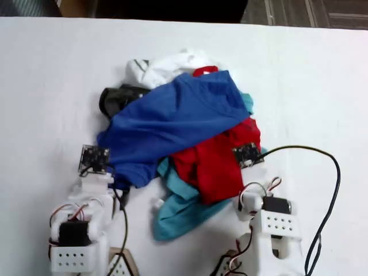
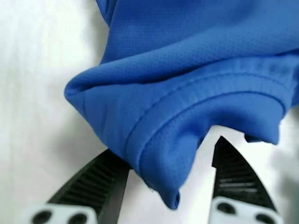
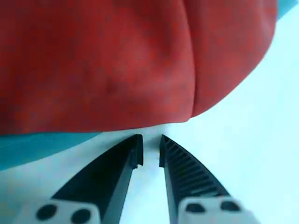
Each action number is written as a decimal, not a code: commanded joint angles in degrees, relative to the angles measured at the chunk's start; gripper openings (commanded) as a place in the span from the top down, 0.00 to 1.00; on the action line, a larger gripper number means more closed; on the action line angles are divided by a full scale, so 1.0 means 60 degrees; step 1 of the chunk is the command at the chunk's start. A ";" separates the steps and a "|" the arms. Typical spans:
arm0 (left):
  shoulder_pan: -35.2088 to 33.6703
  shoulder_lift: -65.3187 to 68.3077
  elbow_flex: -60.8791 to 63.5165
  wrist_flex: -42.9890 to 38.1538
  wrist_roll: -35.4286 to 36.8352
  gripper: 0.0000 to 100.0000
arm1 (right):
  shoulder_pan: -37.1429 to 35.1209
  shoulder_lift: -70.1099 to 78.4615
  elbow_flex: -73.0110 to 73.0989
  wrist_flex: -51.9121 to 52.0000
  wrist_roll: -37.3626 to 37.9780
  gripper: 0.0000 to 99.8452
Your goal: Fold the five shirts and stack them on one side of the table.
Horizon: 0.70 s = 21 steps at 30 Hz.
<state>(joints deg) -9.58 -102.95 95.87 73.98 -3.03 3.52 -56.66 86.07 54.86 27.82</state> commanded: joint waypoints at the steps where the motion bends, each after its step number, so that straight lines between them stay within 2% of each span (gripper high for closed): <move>1: -0.0088 -0.0073 0.0198 -0.0147 0.0000 0.73 | 0.0081 0.0271 -0.0029 -0.0007 0.0073 0.93; 21: -0.0044 -0.0073 0.0198 -0.0147 -0.0044 0.73 | 0.0139 0.0271 -0.0073 -0.0081 0.0103 0.93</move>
<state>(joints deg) -9.58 -102.95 95.87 73.98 -3.03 3.78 -56.66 86.15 54.51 28.18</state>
